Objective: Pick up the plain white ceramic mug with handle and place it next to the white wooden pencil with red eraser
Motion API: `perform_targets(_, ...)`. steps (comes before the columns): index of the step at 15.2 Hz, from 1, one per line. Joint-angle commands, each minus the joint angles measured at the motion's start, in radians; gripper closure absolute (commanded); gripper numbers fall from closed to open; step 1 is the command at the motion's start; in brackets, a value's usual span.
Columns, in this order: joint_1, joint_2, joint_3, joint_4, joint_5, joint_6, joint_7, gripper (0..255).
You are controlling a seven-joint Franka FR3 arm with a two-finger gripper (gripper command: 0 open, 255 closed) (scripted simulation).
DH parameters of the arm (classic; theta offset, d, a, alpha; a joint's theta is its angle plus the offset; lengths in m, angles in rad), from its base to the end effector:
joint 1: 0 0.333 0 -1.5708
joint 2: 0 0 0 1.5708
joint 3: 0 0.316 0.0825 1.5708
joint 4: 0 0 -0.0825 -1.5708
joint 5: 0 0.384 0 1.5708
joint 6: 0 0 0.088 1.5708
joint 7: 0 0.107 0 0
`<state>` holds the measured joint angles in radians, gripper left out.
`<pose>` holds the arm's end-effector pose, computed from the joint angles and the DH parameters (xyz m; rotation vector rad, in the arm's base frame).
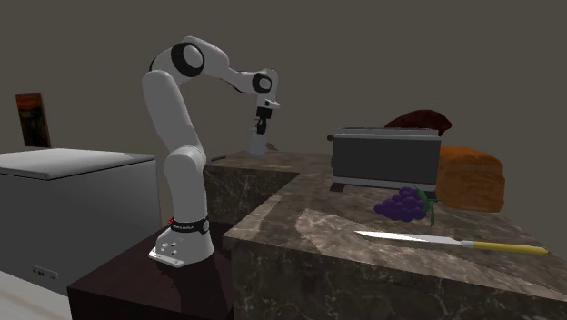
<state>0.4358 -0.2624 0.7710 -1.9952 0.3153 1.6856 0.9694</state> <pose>0.1206 0.4792 0.5292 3.0834 0.2391 -0.2588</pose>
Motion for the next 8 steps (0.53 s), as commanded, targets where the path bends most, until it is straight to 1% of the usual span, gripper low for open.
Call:
perform_targets(1,0.001,0.000,0.003,-0.029,0.002,0.029,-0.005,255)
perform_targets(7,0.004,0.014,0.020,-0.101,0.003,0.113,-0.011,255)
perform_targets(8,0.004,0.013,0.020,-0.102,0.003,0.113,-0.011,255)
